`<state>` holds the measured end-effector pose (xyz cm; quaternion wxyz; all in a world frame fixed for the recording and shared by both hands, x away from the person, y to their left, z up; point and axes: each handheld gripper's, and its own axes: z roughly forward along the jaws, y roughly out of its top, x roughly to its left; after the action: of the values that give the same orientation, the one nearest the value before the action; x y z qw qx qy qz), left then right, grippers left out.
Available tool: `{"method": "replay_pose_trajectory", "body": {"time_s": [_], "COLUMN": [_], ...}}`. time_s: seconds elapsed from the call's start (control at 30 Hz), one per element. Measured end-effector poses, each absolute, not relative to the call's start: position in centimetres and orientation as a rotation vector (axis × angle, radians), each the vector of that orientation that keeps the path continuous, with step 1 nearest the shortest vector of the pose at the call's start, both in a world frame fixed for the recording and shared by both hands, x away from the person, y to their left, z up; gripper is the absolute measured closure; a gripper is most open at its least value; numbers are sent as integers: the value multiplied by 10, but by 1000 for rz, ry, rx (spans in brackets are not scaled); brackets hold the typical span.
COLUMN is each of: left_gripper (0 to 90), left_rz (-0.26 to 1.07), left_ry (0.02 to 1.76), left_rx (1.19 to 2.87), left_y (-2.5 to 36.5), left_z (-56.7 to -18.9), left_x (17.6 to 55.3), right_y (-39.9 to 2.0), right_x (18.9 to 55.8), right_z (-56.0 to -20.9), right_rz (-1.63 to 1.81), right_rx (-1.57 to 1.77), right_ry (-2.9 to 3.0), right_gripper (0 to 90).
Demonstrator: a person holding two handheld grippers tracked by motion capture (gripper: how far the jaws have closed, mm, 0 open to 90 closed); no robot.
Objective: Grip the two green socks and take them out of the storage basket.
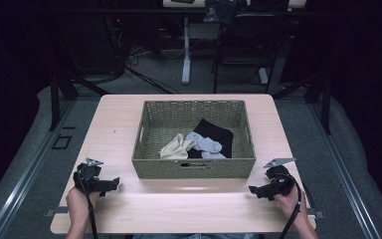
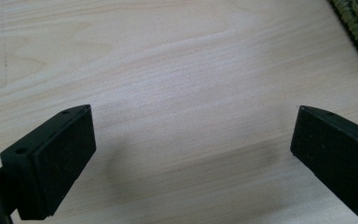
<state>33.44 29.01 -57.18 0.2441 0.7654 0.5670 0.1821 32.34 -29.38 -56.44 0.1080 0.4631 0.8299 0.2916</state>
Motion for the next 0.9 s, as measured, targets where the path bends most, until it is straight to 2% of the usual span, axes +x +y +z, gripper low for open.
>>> {"method": "replay_pose_trajectory", "body": {"time_s": [0.63, 0.9], "left_gripper": [0, 0], "left_rz": [507, 527], "left_ry": [1555, 1541], "left_rx": [2073, 2069], "left_y": [290, 291], "left_z": [-571, -557], "left_x": [335, 329], "right_y": [-296, -290], "right_x": [324, 330], "right_z": [-565, -565], "right_rz": [887, 887], "right_rx": [1373, 1348], "right_ry": [2433, 2458], "right_gripper": [13, 13]}}
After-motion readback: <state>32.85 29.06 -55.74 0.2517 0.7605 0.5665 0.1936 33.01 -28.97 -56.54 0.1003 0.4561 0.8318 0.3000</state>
